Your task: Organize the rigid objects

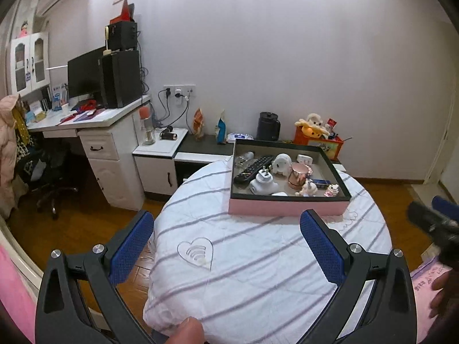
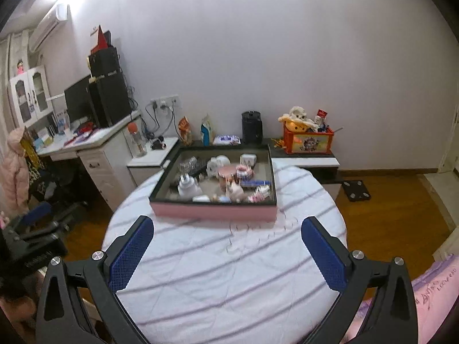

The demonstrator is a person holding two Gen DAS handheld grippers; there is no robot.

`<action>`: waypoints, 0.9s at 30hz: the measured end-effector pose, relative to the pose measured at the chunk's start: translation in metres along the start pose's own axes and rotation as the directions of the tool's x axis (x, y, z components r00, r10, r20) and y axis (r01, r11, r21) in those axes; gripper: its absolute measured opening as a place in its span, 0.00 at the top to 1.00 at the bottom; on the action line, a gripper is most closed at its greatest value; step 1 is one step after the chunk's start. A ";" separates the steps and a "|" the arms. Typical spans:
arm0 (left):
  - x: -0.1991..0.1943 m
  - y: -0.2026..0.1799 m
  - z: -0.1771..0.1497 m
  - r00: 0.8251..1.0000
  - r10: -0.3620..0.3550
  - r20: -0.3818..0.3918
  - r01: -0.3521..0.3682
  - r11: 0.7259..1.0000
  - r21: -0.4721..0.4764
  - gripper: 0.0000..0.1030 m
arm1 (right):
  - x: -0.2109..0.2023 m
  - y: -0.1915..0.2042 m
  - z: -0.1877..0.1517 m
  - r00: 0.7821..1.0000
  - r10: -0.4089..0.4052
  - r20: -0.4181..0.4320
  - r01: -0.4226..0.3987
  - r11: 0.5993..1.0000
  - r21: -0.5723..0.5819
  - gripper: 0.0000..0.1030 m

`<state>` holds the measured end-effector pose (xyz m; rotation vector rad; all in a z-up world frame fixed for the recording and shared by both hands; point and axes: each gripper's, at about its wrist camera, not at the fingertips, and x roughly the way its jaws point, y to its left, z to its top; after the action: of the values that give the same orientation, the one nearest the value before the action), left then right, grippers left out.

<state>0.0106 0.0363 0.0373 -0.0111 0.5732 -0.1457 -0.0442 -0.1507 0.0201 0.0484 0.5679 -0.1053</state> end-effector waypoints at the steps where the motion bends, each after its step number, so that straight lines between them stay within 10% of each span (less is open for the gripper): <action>1: -0.005 -0.002 -0.002 1.000 -0.007 0.003 0.007 1.000 0.004 0.00 | 0.000 0.000 -0.003 1.000 -0.004 -0.008 0.004 1.000 -0.002 0.00; 27: -0.021 -0.008 0.000 1.000 -0.017 0.024 0.017 1.000 0.006 0.00 | -0.011 0.001 -0.002 1.000 -0.024 0.007 0.024 1.000 0.001 0.00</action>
<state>-0.0081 0.0309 0.0488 -0.0122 0.5487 -0.1633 -0.0544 -0.1482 0.0245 0.0419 0.5619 -0.1291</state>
